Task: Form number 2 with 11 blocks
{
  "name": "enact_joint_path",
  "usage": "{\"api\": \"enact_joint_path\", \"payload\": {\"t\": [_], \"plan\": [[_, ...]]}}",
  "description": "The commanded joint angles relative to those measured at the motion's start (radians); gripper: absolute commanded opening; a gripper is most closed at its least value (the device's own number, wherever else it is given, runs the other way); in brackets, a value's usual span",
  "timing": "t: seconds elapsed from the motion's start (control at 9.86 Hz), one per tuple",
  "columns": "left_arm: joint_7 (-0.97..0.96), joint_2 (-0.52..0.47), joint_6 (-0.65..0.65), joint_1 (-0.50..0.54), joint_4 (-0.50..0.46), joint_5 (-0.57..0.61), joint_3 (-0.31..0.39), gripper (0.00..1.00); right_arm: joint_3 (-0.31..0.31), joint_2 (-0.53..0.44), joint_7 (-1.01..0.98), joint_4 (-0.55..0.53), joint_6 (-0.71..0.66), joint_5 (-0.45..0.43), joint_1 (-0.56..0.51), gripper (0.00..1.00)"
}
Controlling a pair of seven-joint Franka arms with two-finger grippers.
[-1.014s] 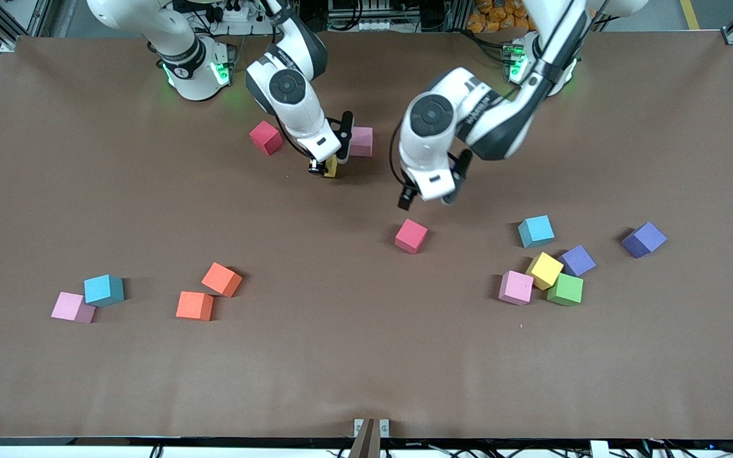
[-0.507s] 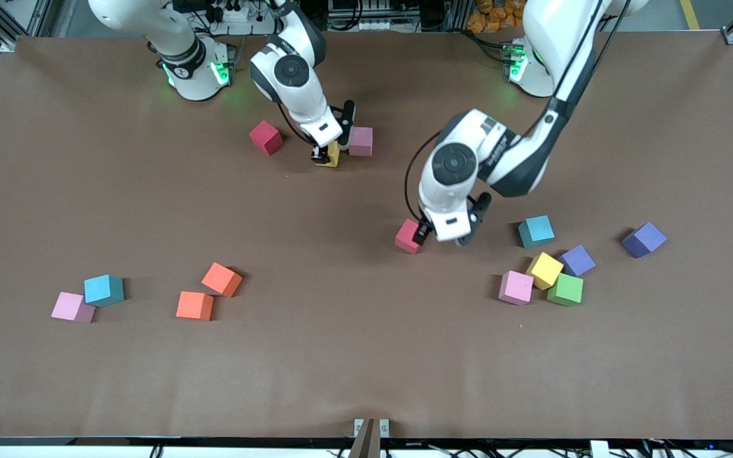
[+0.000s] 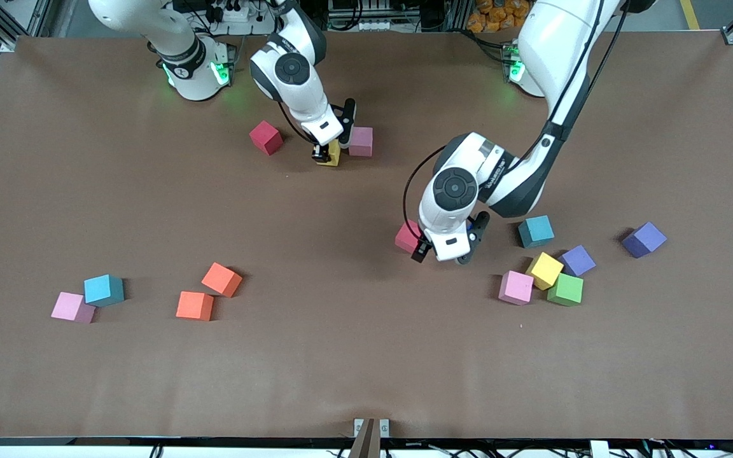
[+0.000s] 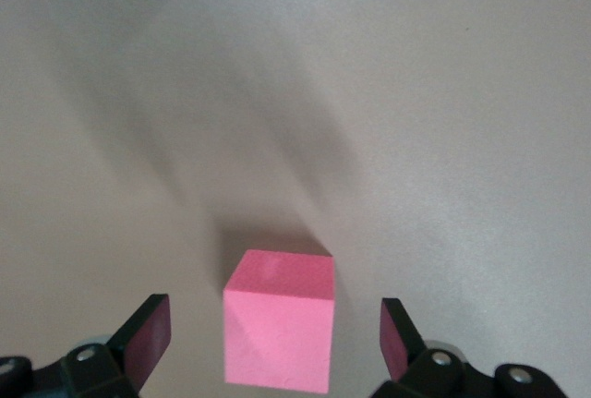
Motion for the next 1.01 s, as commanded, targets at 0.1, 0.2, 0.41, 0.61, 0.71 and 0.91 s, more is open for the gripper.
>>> {"api": "enact_joint_path", "payload": {"t": [0.1,0.2,0.41,0.61,0.71,0.91], "plan": [[-0.036,0.036,0.015,-0.005,0.031,0.000,-0.005,1.00,-0.081,0.000,0.084,-0.030,0.045,0.007,0.135,0.18],[-0.045,0.036,0.015,-0.005,0.031,-0.001,-0.010,1.00,-0.083,0.018,0.084,-0.030,0.062,0.007,0.139,0.18],[-0.054,0.041,0.037,-0.017,0.028,-0.004,-0.011,1.00,-0.083,0.029,0.086,-0.027,0.074,0.007,0.146,0.18],[-0.054,0.053,0.071,-0.020,0.023,-0.014,-0.011,1.00,-0.083,0.043,0.096,-0.024,0.103,0.007,0.155,0.18],[-0.056,0.059,0.075,-0.023,0.023,-0.015,-0.011,1.00,-0.083,0.045,0.121,-0.017,0.105,0.007,0.166,0.18],[-0.056,0.071,0.089,-0.024,0.020,-0.015,-0.011,1.00,-0.083,0.045,0.122,-0.010,0.105,0.007,0.166,0.18]]}}
